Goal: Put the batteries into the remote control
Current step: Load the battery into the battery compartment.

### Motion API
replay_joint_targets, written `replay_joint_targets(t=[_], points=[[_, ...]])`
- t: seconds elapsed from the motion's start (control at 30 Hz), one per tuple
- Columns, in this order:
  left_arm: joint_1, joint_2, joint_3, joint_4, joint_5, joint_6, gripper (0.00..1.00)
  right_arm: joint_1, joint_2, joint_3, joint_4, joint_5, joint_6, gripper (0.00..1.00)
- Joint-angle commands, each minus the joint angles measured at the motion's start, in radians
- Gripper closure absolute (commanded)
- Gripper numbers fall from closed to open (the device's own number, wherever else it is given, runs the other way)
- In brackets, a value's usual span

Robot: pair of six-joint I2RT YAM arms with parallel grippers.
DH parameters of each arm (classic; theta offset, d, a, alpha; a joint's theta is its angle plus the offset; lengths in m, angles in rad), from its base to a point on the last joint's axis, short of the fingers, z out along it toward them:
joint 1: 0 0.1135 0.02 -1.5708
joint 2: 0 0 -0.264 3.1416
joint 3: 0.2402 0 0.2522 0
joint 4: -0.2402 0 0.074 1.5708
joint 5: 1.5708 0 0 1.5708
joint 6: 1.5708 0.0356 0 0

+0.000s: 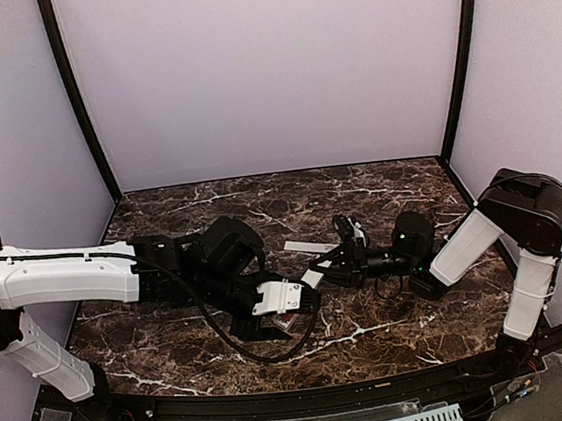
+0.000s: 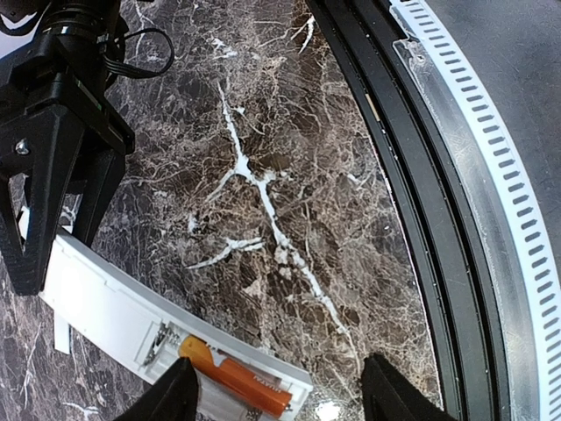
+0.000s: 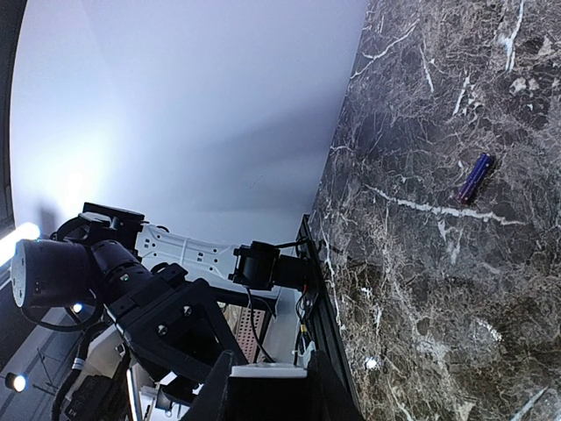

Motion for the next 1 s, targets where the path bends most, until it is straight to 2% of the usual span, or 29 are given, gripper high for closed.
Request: replay_joint_targets(t=[0.0,0.17,0.3,0.6,0.97], points=[[0.003,-0.002,0.021,-0.025,-0.005,0.011,0.35,0.011,-0.007,-0.002,0.130,-0.006,0.000,1.00],[0.003,-0.043,0.020,-0.020,-0.018,0.021,0.32,0.011,-0.003,-0.004,0.131,-0.014,0.002,1.00],[0.003,-0.107,-0.018,0.002,0.030,0.082,0.35,0.012,0.001,-0.006,0.131,-0.015,0.002,1.00],[0.003,-0.099,-0.019,-0.037,0.057,0.164,0.60,0.011,0.002,-0.003,0.132,-0.015,0.005,1.00],[0.003,-0.076,-0.018,-0.042,0.055,0.199,0.72,0.012,0.004,-0.004,0.145,-0.019,0.009,1.00]])
